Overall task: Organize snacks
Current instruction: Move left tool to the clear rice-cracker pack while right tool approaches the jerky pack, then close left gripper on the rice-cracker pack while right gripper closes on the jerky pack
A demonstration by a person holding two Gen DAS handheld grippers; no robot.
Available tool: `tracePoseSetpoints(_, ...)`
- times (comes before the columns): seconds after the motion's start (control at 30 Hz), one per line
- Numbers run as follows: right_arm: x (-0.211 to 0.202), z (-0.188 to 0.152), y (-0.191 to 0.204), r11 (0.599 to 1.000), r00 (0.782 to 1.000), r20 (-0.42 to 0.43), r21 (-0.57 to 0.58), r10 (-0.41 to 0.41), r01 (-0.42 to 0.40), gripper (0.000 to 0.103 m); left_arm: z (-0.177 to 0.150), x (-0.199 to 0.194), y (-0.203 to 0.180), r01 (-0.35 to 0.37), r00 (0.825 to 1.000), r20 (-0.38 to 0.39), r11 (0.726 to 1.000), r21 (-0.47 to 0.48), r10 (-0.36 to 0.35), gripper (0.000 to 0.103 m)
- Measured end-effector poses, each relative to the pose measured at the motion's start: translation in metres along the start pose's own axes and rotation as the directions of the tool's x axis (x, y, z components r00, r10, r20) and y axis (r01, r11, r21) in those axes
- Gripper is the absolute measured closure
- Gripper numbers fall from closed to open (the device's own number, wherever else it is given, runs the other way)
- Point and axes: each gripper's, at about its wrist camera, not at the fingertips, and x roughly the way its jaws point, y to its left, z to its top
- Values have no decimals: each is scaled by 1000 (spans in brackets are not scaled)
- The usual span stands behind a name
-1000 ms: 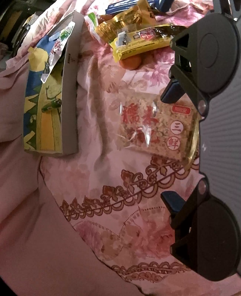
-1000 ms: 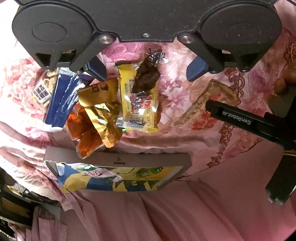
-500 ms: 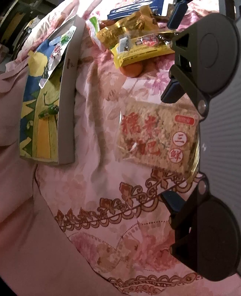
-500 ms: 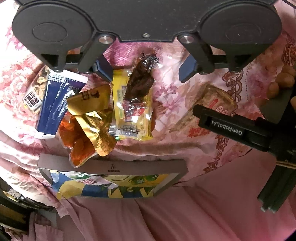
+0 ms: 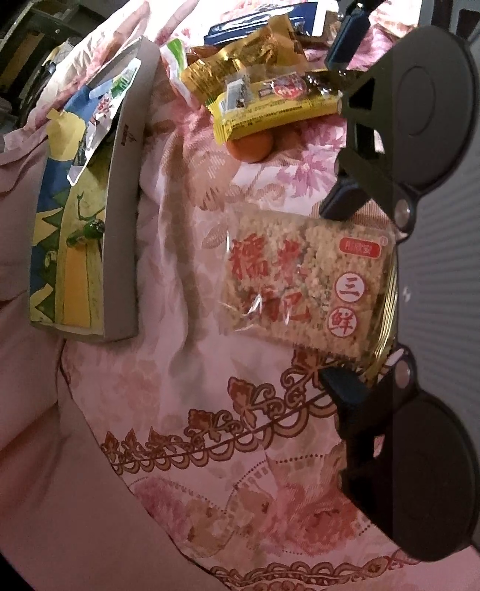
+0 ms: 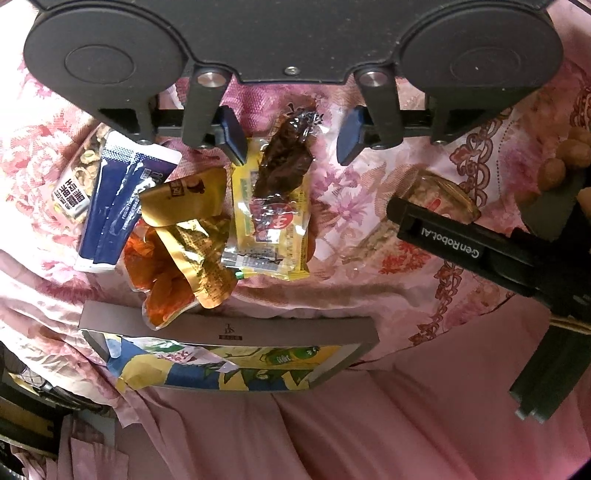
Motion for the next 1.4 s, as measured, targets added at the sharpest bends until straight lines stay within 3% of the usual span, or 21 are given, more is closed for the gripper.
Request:
tracePoseSetpoints(0.2, 0, -1, 0, 1000, 1000, 2, -9, 1, -1, 53, -2, -3, 1, 21, 1000, 19, 1000, -13, -21, 25)
tracePoseSetpoints(0.57, -4, -4, 9, 998, 1000, 19, -63, -15, 16, 55, -5, -8, -1, 85, 996, 26, 995, -43, -84, 26)
tracePoseSetpoints(1.4, -12, -10, 23, 980, 993, 99, -184, -65, 82, 55, -4, -23, 0, 116, 985, 141, 989, -87, -103, 26)
